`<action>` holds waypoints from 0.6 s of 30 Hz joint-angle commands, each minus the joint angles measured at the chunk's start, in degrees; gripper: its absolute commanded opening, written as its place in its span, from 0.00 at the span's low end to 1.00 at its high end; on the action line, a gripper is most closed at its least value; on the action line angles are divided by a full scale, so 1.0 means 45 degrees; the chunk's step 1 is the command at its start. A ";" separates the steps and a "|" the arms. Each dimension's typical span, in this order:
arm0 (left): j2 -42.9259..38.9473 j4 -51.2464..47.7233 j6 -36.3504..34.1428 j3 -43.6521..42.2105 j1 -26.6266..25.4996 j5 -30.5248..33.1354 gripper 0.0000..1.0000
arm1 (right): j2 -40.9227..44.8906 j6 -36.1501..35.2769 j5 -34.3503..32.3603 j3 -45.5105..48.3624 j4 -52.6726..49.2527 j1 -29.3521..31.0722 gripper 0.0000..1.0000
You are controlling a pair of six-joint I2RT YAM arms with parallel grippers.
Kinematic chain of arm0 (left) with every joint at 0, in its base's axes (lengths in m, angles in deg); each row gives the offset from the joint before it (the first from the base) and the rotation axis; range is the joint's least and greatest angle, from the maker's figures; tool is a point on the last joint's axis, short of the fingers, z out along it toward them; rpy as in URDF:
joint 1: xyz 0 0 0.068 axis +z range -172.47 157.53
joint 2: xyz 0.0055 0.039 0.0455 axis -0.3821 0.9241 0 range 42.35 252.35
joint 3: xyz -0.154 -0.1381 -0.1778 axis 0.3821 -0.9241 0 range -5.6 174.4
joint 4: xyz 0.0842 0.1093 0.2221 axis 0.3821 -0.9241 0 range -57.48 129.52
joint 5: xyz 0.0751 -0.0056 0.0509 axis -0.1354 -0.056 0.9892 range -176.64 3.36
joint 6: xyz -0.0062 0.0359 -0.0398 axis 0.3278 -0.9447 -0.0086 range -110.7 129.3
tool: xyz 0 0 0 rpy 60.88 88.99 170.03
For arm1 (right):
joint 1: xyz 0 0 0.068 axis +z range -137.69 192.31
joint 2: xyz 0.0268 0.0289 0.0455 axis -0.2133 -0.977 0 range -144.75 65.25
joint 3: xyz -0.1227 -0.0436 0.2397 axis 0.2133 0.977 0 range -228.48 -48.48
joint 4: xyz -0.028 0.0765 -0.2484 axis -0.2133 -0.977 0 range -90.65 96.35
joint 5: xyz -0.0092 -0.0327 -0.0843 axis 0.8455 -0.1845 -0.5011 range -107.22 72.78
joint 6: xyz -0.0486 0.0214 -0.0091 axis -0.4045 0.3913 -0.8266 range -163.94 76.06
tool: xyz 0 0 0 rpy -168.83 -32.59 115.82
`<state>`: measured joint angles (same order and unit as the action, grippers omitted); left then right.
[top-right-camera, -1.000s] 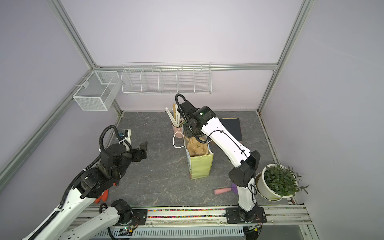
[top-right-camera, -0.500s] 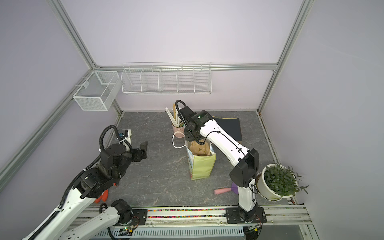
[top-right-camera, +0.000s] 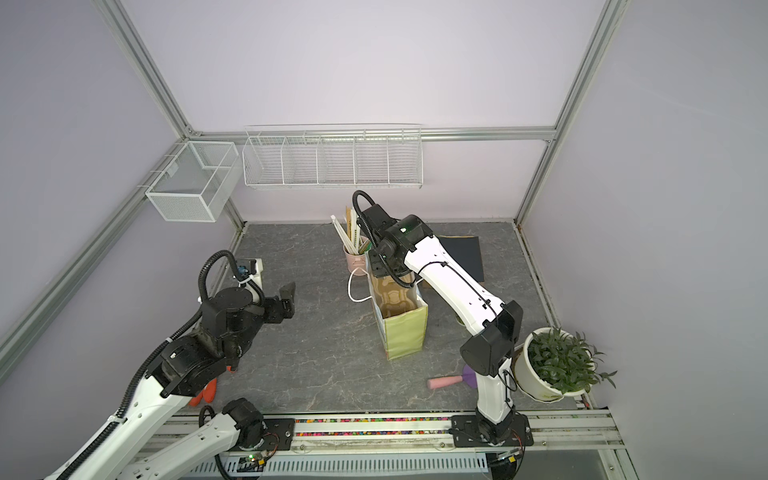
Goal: Pack the takeout coffee
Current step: 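Push the pulp carrier down to the bag bottom with the right gripper, then open the right gripper and lift it out while left gripper moves toward the bag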
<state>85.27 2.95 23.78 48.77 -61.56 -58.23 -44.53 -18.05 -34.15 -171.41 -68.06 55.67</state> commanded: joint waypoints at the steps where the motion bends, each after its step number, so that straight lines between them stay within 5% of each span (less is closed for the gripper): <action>1: -0.0004 -0.0251 -0.0192 0.0028 0.0054 -0.0079 0.92 | 0.0307 0.0008 -0.0024 0.0541 -0.0096 -0.0079 0.44; 10: -0.0006 -0.0233 -0.0218 0.0035 0.0054 -0.0118 0.92 | 0.0663 -0.0180 0.0354 0.0240 0.0092 -0.0126 0.45; 18: -0.0006 -0.0213 -0.0235 0.0008 0.0054 -0.0134 0.92 | 0.1221 -0.1412 0.0953 -0.1856 -0.0466 0.0292 0.58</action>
<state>85.27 2.95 23.60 48.77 -61.56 -58.43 -42.67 -21.46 -31.07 -176.24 -68.20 55.78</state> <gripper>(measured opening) 0.921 0.568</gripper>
